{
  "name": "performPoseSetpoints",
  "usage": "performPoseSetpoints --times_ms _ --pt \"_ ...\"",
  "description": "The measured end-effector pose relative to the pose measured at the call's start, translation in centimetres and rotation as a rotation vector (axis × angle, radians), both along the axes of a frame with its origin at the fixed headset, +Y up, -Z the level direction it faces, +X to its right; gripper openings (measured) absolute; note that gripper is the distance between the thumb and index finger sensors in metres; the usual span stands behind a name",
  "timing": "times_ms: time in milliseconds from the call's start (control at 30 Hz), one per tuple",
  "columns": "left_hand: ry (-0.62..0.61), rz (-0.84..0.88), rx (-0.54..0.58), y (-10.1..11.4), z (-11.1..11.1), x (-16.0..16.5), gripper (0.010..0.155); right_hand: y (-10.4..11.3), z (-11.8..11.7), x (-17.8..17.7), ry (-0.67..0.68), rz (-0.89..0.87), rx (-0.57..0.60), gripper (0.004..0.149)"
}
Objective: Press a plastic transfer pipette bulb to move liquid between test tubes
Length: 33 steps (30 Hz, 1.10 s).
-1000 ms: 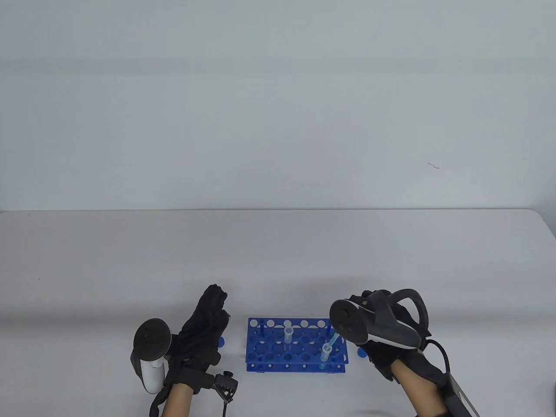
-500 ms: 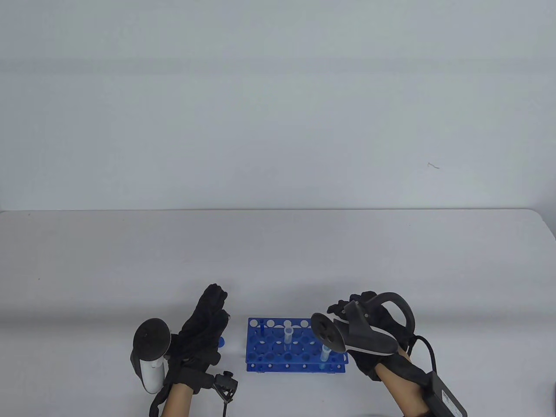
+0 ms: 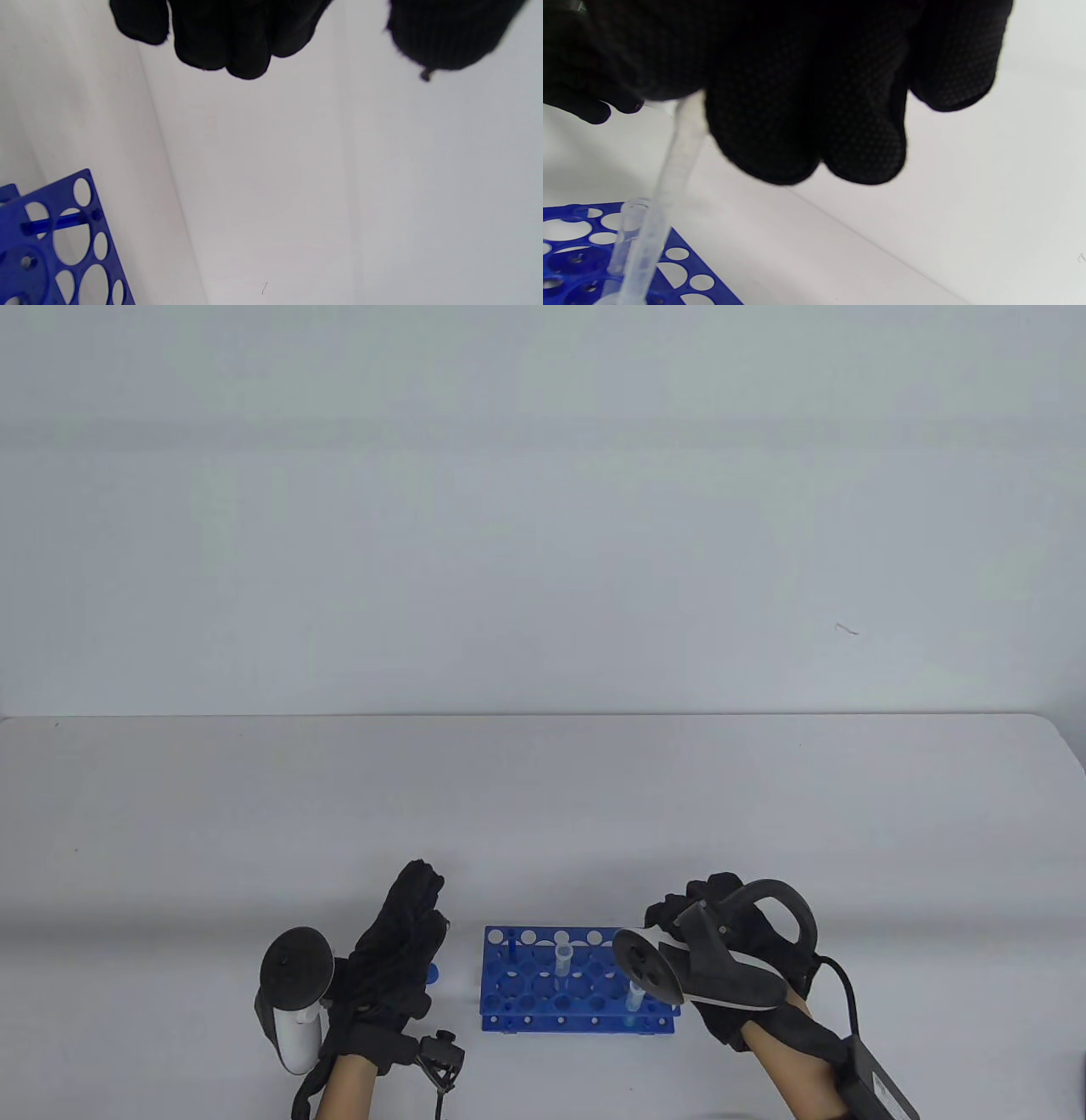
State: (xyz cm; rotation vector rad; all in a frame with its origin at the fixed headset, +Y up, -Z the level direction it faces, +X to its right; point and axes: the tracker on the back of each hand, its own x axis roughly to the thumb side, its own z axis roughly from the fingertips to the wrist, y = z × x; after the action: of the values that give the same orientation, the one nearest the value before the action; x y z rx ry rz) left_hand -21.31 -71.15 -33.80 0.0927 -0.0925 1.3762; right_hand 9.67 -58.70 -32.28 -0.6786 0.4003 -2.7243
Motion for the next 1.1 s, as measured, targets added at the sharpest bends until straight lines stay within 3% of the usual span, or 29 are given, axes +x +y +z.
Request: performPoseSetpoints --times_ms 267,433,567,733,867,1033,1100 --pt "0.000 -0.002 0.002 0.0 0.0 0.0 0.092 2.0 0.5 1.3 -0.016 -0.091 0.007 0.040" --pt "0.003 -0.005 0.000 0.0 0.0 0.0 0.092 5.4 1.0 4.9 -0.070 -0.292 0.063 0.041" --pt "0.004 -0.008 -0.001 0.0 0.0 0.0 0.092 5.7 1.0 8.3 -0.123 -0.461 0.094 0.041" --pt "0.010 -0.013 -0.005 0.0 0.0 -0.1 0.092 2.6 0.6 12.7 -0.280 -0.643 0.202 0.042" --pt "0.014 -0.024 -0.009 -0.1 0.0 0.0 0.092 -1.2 -0.4 14.6 -0.403 -0.593 0.208 0.043" --pt "0.015 -0.027 -0.012 -0.1 0.0 0.0 0.092 -7.6 -2.0 15.7 -0.496 -0.570 0.198 0.043" --pt "0.015 -0.028 -0.015 -0.1 0.0 -0.1 0.092 -9.0 -2.6 15.7 -0.515 -0.511 0.137 0.043"
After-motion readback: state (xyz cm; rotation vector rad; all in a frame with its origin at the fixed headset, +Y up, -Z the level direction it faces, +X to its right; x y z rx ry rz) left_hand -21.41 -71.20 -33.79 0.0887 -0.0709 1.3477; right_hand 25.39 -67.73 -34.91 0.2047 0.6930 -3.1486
